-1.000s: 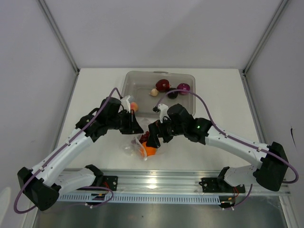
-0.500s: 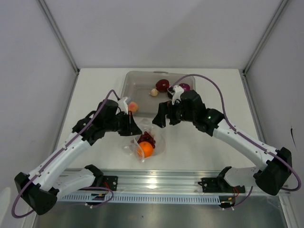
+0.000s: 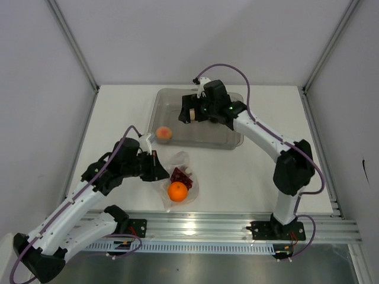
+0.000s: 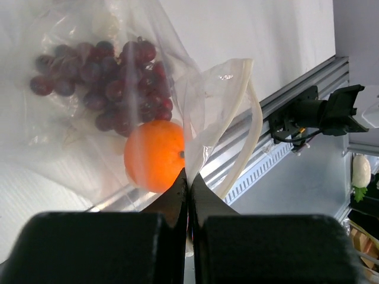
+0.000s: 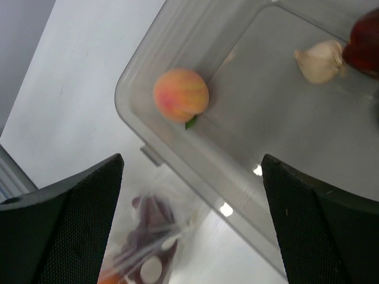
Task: Place the food in the zip-top bag and seal the zipper
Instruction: Pick up the fake fruit from the bin.
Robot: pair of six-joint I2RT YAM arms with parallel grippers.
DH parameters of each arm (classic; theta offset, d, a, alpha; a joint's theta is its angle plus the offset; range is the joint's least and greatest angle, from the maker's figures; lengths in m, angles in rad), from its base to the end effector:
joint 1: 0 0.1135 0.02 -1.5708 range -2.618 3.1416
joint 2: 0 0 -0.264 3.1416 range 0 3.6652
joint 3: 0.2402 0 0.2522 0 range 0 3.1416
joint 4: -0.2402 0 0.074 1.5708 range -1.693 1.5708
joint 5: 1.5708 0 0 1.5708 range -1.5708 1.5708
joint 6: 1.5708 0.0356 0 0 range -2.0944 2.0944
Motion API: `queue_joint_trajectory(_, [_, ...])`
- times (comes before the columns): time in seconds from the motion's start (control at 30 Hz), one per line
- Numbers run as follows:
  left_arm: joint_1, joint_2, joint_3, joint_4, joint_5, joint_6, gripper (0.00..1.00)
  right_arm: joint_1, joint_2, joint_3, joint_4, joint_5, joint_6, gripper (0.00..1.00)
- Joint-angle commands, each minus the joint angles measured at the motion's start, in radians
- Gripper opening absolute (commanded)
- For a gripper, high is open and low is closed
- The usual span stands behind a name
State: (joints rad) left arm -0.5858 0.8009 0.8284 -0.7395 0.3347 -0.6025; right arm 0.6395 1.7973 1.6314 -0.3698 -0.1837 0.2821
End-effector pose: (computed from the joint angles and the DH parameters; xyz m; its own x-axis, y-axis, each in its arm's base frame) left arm 0.1276 -0.0987 0.2994 -0.8619 -0.0705 -0.5021 0.2925 0.7399 -0.6059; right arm 0.3368 0.2586 0.3338 -0.5918 -0.0991 -0.8000 -0.5706 0.7525 0.3289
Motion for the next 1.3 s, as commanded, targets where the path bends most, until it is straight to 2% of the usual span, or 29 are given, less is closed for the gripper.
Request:
queue_joint_trajectory(0.0, [0.006, -0.048, -0.021, -0.034, -0.036, -0.010, 0.01, -0.004, 0.108, 0.145, 0.015, -0.078, -0.023, 1.00])
queue_joint_trajectory(0.23, [0.006, -0.075, -0.028, -0.057, -0.048, 0.006, 0.01, 0.028, 0.379, 0.359, -0.023, -0.146, -0.030, 0.99])
queue_joint_trajectory(0.47, [0.006, -0.081, -0.034, -0.070, -0.060, 0.023, 0.00, 0.063, 0.520, 0.462, -0.060, -0.152, -0.052, 0.99])
queue_joint_trajectory(0.83, [0.007, -0.089, -0.043, -0.066, -0.054, 0.020, 0.01, 0.075, 0.648, 0.545, -0.057, -0.197, -0.029, 0.96])
queue_joint_trajectory(1.23, [0.006, -0.098, -0.041, -0.072, -0.048, 0.014, 0.01, 0.077, 0.698, 0.567, 0.005, -0.212, 0.003, 0.86])
queue_joint_trajectory(1.27, [0.007, -0.098, -0.040, -0.074, -0.048, 0.013, 0.01, 0.075, 0.698, 0.567, 0.012, -0.212, 0.011, 0.83])
